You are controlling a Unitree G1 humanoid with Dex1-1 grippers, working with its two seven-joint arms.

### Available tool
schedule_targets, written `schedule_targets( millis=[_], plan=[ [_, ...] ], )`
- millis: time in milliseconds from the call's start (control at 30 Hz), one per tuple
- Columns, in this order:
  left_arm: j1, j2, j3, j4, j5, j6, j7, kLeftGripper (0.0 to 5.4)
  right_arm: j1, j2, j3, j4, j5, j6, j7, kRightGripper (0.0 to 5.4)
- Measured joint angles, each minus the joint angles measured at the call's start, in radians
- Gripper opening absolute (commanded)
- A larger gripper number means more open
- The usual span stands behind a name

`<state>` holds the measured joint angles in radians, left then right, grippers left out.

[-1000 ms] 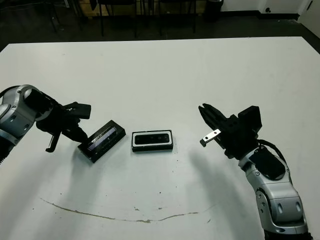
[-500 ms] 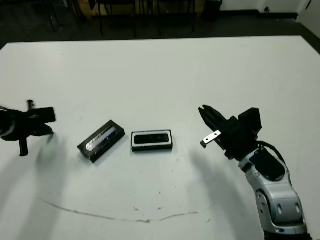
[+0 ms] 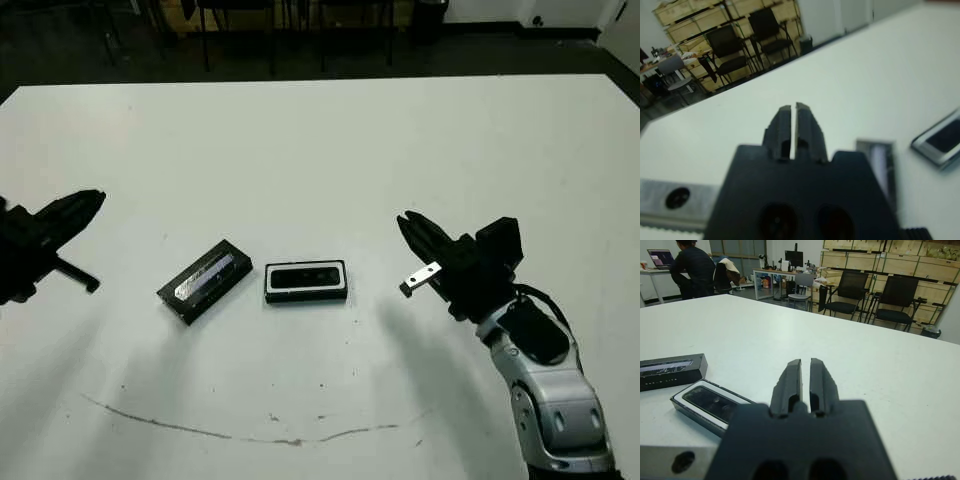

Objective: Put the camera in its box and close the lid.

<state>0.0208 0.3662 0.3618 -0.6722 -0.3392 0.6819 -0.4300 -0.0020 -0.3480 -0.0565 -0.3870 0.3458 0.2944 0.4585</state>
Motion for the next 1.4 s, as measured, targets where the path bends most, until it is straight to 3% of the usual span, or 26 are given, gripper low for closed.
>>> schedule_targets(
  millis=[133,300,367,467,733,933,1200,1400],
  plan=[
    [0.000,-0.045,0.001,-0.078,-0.086,0.105,0.089,0.00,0.000,0.000,-0.004,0.000,0.016,0.011,0.001,0.01],
    [0.010,-0.068,-0.046,-0.134,-0.108,0.165,0.184,0.00,0.000,0.000,-0.003,-0.002,0.016,0.015,-0.001,0.01],
    [0.023,-0.070,-0.085,-0.145,-0.090,0.169,0.215,0.00,0.000,-0.001,-0.003,-0.009,0.016,0.021,-0.003,0.01],
    [0.051,-0.039,-0.179,-0.157,0.001,0.113,0.233,0.31,0.000,-0.003,-0.003,-0.024,0.014,0.031,-0.010,0.00],
    [0.090,0.042,-0.309,-0.136,0.045,0.055,0.145,1.73,0.011,-0.003,-0.002,-0.038,0.001,0.031,-0.018,0.00],
    [0.081,0.111,-0.327,-0.078,0.032,0.046,0.047,2.84,0.013,-0.002,0.000,-0.042,-0.003,0.036,-0.021,0.00],
    [0.072,0.123,-0.345,-0.013,0.053,0.003,0.021,4.33,0.013,-0.002,-0.001,-0.038,0.003,0.037,-0.018,0.00],
    [0.067,0.114,-0.338,0.013,0.025,0.030,0.019,5.39,0.013,-0.002,0.002,-0.030,-0.003,0.023,-0.015,0.00]
  ],
)
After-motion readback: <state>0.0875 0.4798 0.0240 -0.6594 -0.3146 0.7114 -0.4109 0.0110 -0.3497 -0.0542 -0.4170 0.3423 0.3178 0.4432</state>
